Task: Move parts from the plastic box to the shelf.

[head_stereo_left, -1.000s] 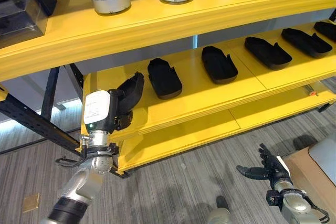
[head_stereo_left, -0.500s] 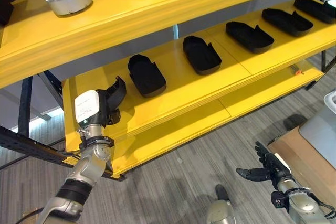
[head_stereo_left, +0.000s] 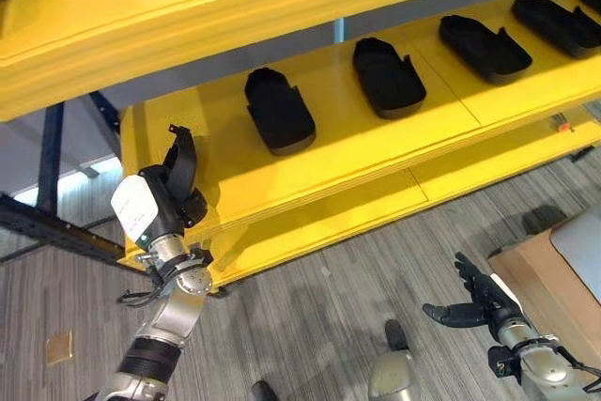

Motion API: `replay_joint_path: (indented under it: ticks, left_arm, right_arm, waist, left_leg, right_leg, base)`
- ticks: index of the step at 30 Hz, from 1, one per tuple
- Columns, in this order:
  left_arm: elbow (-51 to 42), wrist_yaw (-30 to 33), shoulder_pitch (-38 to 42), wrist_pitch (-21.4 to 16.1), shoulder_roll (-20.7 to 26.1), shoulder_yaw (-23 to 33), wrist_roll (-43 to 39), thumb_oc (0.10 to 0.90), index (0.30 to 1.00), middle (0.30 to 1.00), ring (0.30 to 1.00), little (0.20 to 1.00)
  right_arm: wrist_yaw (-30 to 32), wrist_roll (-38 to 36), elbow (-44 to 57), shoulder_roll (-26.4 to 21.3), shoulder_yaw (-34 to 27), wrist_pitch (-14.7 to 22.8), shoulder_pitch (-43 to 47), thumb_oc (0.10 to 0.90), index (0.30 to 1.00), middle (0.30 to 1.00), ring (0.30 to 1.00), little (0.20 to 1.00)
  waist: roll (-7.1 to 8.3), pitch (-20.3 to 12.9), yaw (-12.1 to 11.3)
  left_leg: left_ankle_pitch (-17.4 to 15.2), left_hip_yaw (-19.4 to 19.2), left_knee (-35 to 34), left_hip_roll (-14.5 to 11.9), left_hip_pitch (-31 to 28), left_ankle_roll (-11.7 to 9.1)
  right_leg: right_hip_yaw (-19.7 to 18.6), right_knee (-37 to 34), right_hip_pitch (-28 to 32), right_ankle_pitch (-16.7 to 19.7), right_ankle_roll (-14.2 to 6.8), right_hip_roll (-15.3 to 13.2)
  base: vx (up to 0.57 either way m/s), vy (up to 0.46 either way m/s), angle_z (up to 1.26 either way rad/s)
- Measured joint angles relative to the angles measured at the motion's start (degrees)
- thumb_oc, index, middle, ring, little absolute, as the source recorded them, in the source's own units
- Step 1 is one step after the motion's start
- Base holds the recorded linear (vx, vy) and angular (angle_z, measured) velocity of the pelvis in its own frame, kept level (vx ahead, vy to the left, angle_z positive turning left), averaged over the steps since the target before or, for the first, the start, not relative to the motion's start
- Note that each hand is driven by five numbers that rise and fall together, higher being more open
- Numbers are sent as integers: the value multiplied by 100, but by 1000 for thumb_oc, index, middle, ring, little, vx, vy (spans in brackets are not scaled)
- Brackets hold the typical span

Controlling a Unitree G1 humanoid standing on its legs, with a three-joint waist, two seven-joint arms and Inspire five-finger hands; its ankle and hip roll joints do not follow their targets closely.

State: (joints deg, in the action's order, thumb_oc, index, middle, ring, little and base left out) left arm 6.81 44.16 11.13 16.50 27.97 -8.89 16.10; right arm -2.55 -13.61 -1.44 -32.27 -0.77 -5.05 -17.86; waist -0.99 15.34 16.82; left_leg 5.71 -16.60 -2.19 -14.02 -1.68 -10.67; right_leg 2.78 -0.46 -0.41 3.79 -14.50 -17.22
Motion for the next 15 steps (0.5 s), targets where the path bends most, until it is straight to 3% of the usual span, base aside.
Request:
replay_joint_path:
  ticks: [10, 15]
  left_arm:
    - [349, -193, 696, 176, 285, -85, 230, 400, 300, 300, 300, 300]
    - [355, -239, 702, -39, 346, -95, 399, 400, 300, 300, 300, 300]
  right_arm:
    - [1, 2, 124, 23, 258, 7, 523, 900, 1000, 1000, 1000, 1000]
    - [9, 6, 120, 28, 315, -6, 527, 900, 1000, 1000, 1000, 1000]
  waist:
    - [256, 154, -132]
    - [411, 231, -205]
  left_leg:
    - [-191, 285, 757, -49, 738, 103]
    - [-652, 314, 1550, -58, 1030, 118]
  right_leg:
    - [89, 311, -359, -28, 10, -44]
    - [33, 316, -312, 20, 11, -140]
  base:
    - [-23, 93, 10]
    - [47, 236, -2]
